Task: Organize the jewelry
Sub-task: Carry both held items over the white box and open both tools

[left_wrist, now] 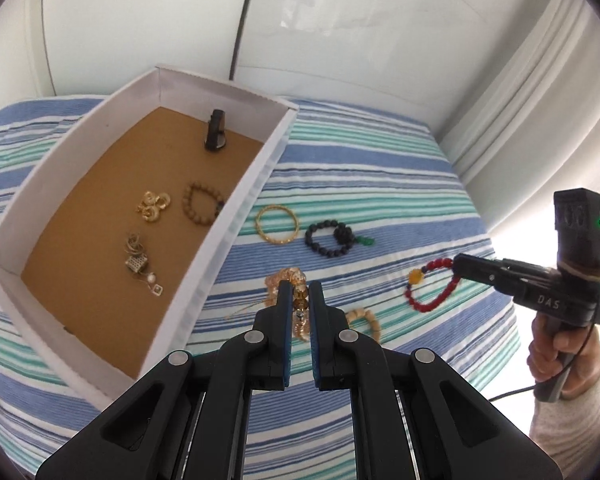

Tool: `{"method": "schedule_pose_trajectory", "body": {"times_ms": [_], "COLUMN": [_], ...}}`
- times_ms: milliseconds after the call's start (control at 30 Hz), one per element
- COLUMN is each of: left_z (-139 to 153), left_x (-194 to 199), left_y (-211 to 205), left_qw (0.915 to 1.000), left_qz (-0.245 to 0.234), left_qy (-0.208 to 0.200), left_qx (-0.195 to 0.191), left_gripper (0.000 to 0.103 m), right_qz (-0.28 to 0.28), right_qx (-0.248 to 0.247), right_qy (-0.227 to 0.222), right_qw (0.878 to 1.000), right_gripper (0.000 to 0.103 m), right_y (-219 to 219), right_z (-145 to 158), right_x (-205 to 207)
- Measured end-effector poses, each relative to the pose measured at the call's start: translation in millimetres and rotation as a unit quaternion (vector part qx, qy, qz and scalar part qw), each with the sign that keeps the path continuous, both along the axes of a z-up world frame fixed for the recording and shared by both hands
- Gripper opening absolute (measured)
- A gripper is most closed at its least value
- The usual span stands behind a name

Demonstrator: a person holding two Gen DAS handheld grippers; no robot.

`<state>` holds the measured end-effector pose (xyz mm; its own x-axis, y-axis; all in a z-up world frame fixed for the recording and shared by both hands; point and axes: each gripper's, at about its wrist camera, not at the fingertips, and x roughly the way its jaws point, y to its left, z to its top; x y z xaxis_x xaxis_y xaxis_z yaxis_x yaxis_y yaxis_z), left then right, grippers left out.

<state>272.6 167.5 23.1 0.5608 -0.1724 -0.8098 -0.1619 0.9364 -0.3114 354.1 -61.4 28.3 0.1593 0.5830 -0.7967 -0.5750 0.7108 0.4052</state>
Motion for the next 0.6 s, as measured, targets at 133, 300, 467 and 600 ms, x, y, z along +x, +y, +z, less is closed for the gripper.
{"method": "schedule_pose_trajectory", "body": {"times_ms": [133, 300, 467, 600], "left_z": [16, 32, 36, 21], "left_x": [-10, -19, -20, -16], "left_y": [20, 51, 86, 116], "left_qw": [0.9998, 0.9984, 0.9954, 0.9909], "left_qz": [0.015, 0.052, 0.091, 0.129], "left_qy": [-0.009, -0.022, -0.023, -0.006], "left_qx": [-0.003, 0.010, 0.022, 0.035], "left_gripper": [0.005, 0.005, 0.005, 0.005], "right_qz": [0.016, 0.043, 0.071, 0.090], "right_qx": [0.016, 0.041, 0.066, 0.079], "right_qy": [-0.011, -0.030, -0.038, -0.034], "right_qw": [1.000, 0.998, 0.995, 0.992], "right_gripper": [0.010, 0.010, 0.010, 0.010], "right_y": [26, 63, 111, 153], "right_z": [17, 46, 60, 55], "right_x": [-3, -8, -10, -7]}}
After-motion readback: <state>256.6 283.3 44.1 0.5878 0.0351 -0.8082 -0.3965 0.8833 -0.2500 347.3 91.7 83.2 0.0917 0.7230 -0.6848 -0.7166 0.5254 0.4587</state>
